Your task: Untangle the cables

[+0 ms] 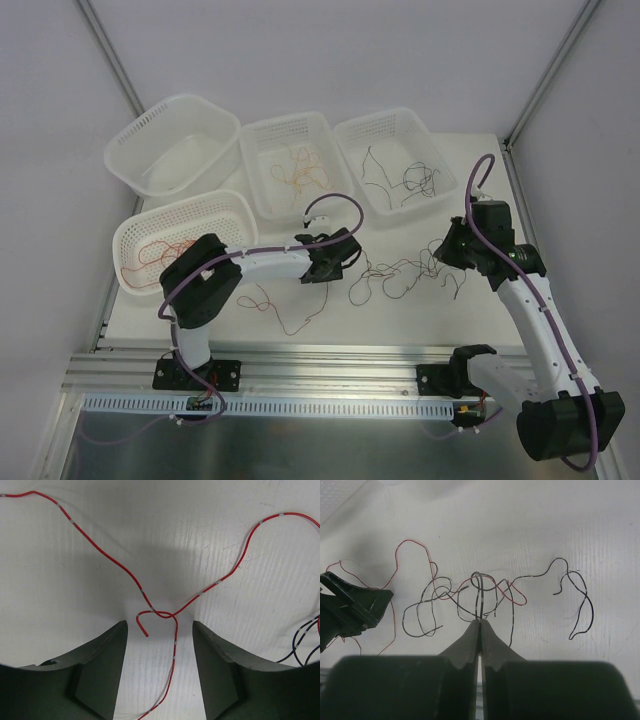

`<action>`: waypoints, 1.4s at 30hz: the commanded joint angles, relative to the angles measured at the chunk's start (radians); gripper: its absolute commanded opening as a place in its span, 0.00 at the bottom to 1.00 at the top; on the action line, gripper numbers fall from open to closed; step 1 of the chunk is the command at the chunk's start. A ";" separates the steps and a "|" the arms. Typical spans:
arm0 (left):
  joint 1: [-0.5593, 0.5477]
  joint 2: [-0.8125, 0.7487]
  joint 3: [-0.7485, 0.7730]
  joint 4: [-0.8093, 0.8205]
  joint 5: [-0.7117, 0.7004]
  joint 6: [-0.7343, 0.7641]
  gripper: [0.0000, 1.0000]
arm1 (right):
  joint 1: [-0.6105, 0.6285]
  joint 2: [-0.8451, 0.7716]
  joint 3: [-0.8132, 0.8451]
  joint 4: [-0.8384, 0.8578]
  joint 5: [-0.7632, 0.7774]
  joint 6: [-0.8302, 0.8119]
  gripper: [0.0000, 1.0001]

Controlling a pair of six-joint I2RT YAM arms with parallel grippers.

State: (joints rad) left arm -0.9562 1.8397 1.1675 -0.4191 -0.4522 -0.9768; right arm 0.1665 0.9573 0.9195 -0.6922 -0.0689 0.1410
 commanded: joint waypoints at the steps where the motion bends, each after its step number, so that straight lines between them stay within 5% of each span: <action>1: -0.007 0.021 0.032 0.020 -0.026 -0.002 0.54 | 0.007 -0.023 -0.005 0.019 -0.017 0.003 0.04; 8: -0.007 0.000 -0.011 0.022 -0.022 -0.005 0.06 | 0.005 -0.025 -0.005 0.014 0.010 -0.007 0.03; 10: -0.007 -0.032 -0.020 0.020 -0.023 0.007 0.00 | 0.005 -0.023 -0.004 0.011 0.023 -0.011 0.03; 20: 0.019 -0.292 -0.072 -0.012 0.010 0.251 0.00 | 0.002 0.017 0.032 -0.052 0.208 -0.020 0.01; 31: 0.304 -0.611 0.021 -0.309 0.265 0.519 0.00 | -0.143 0.021 0.051 -0.084 0.256 0.005 0.01; 42: 0.629 -0.793 0.227 -0.612 0.158 0.630 0.00 | -0.222 0.017 0.041 -0.089 0.258 0.032 0.01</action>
State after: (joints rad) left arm -0.4152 1.0832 1.3396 -0.9024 -0.2543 -0.3931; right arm -0.0341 0.9833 0.9226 -0.7685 0.1703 0.1490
